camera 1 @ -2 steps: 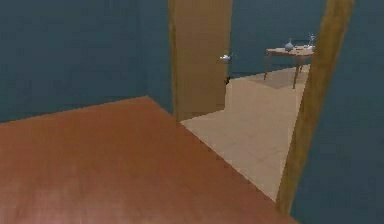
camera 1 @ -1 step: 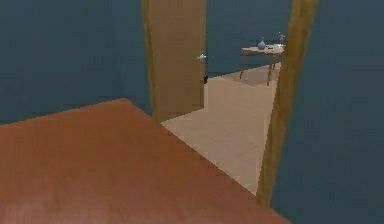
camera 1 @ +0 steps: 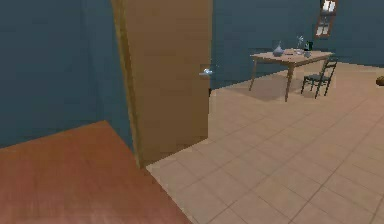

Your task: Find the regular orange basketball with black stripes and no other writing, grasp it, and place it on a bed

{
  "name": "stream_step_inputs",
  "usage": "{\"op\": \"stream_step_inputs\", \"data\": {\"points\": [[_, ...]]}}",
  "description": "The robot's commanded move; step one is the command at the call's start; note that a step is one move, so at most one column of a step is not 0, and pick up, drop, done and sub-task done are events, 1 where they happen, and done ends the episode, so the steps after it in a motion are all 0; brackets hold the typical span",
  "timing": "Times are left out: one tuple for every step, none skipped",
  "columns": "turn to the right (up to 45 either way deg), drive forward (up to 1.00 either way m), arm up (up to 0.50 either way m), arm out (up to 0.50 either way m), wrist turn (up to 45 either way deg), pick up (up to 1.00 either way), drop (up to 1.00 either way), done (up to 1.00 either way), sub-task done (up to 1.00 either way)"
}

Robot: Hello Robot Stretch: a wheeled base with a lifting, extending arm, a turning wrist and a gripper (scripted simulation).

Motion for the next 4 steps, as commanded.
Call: {"op": "stream_step_inputs", "data": {"points": [[0.0,0.55,0.0,0.0,0.0,0.0,0.0,0.0,0.0],[42.0,0.0,0.0,0.0,0.0,0.0,0.0,0.0,0.0],[0.0,1.0,0.0,0.0,0.0,0.0,0.0,0.0,0.0],[0.0,0.65,0.0,0.0,0.0,0.0,0.0,0.0,0.0]]}}
